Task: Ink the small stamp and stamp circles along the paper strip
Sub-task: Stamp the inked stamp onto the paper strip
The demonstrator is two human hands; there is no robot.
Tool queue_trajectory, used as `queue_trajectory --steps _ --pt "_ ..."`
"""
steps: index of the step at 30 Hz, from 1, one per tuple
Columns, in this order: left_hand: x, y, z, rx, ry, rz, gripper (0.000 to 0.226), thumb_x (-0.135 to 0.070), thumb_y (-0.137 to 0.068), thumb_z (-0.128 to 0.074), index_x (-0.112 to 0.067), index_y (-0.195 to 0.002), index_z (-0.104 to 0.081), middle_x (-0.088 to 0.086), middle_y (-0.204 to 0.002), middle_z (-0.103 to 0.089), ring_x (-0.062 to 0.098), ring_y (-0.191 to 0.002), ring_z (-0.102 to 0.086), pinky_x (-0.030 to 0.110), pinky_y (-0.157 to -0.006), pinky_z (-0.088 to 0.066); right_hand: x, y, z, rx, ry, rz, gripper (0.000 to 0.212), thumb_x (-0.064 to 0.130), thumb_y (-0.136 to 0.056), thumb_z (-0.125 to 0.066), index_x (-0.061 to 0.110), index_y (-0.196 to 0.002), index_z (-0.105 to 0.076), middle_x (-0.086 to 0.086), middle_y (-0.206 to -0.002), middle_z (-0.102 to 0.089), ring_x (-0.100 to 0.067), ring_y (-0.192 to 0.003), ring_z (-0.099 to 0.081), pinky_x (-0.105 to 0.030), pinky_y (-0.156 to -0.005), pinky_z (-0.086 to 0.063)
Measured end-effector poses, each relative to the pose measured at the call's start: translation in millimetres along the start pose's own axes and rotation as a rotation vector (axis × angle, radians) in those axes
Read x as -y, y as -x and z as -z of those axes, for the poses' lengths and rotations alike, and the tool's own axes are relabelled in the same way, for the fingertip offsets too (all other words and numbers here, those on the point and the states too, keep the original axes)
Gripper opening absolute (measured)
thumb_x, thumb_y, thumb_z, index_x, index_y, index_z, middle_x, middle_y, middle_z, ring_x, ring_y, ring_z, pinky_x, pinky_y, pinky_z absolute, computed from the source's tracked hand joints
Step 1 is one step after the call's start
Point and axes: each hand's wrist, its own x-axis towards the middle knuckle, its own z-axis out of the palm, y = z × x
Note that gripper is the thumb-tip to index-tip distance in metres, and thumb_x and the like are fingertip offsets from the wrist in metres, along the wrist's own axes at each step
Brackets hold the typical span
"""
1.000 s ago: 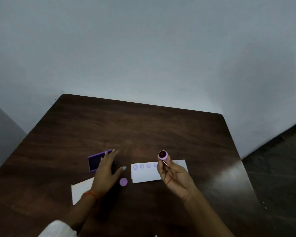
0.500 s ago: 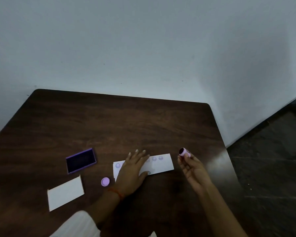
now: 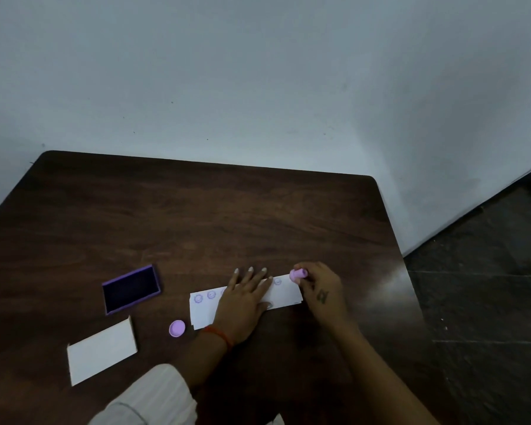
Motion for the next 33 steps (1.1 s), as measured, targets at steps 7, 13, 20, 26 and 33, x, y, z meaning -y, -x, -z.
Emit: queue_trajectory --steps 7,13,20,26,33 --pt "3 -2 -1 0.030 -0.030 0.011 0.056 -0.043 -0.096 -0.033 -0.029 -0.145 -0.009 -0.004 -0.159 -0.006 0.018 -0.146 0.000 0.043 -0.117 0.011 0 -10 -9 0.134 0.246 0.044 0.023 0.003 -0.087 -0.056 0.014 -0.104 -0.066 -0.006 -0.112 -0.065 -0.016 -0.101 -0.061 -0.022 -0.085 -0.046" --pt "3 -3 -1 0.025 -0.023 0.011 0.057 -0.043 -0.095 -0.034 -0.030 -0.145 -0.009 -0.004 -0.158 -0.006 0.017 -0.146 0.000 0.042 -0.115 0.013 7 -13 -10 0.259 0.408 -0.003 0.027 0.008 -0.086 -0.057 0.017 -0.112 -0.061 -0.004 -0.122 -0.058 -0.018 -0.109 -0.056 -0.027 -0.091 -0.045" --pt "4 -3 -3 0.015 -0.010 0.007 0.057 -0.043 -0.095 -0.034 -0.031 -0.145 -0.009 -0.005 -0.158 -0.006 0.017 -0.146 0.000 0.041 -0.114 0.014 14 -17 -14 0.313 0.563 0.016 0.025 0.011 -0.087 -0.057 0.014 -0.112 -0.059 -0.006 -0.121 -0.058 -0.018 -0.111 -0.052 -0.028 -0.092 -0.044" --pt "4 -3 -5 -0.012 0.007 0.019 0.058 -0.043 -0.095 -0.035 -0.029 -0.145 -0.009 -0.005 -0.158 -0.008 0.017 -0.146 -0.002 0.040 -0.112 0.018 13 -23 -11 0.391 0.611 0.090 0.030 0.010 -0.087 -0.055 0.009 -0.118 -0.056 -0.010 -0.127 -0.055 -0.022 -0.118 -0.049 -0.030 -0.097 -0.042" --pt "4 -3 -6 -0.037 0.019 0.014 0.058 -0.041 -0.095 -0.036 -0.027 -0.145 -0.010 -0.006 -0.158 -0.009 0.017 -0.146 -0.003 0.039 -0.111 0.018 6 -30 -7 0.479 0.654 0.185 0.038 0.009 -0.087 -0.056 0.008 -0.124 -0.052 -0.011 -0.128 -0.054 -0.024 -0.119 -0.048 -0.032 -0.098 -0.041"
